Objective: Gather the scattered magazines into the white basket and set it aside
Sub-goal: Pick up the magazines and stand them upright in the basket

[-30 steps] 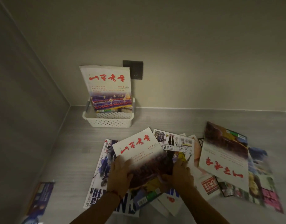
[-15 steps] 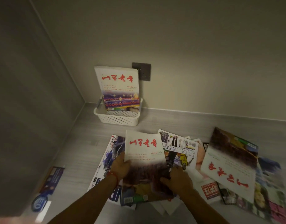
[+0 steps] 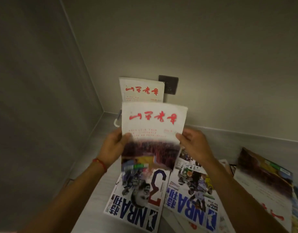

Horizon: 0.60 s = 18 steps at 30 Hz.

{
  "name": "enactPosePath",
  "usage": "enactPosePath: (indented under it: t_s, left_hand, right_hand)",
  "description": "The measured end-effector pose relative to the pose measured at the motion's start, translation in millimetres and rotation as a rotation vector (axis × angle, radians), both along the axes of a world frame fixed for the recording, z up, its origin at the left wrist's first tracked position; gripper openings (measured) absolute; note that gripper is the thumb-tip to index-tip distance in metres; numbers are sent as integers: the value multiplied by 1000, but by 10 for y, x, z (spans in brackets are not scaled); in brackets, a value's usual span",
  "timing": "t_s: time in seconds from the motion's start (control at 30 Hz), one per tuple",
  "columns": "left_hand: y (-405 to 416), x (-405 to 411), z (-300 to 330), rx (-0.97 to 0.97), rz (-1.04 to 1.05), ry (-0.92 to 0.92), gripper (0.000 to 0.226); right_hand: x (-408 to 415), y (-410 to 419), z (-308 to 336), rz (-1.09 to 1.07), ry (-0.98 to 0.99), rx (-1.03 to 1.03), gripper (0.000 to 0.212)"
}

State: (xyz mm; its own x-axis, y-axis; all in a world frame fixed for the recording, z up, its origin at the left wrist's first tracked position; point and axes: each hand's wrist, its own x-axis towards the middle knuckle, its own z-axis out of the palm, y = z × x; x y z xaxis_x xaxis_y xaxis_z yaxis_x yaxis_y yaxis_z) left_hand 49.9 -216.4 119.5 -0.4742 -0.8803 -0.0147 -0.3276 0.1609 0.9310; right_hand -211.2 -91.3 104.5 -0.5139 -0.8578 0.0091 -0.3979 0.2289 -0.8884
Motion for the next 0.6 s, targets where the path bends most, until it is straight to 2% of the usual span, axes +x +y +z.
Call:
enactPosePath:
  t_s: [0.1,0.2,0.33,0.6]
  left_hand:
    - [-518,-29,258,-183,99,-8,27]
    - [-1018,-94,490,-316,201,-122,24]
    - [-1536,-219,465,-162,277,-99,27]
    - [-2129,-416,-134,80,239,-82,25]
  right_hand:
    - [-8,-476,384,-31,123,-140,18]
    - [-9,-944,565,-84,285,-173,14]
    - [-25,-1489,498,-140,304,-130,16]
    - [-173,-1948,75,-193,304,37,19]
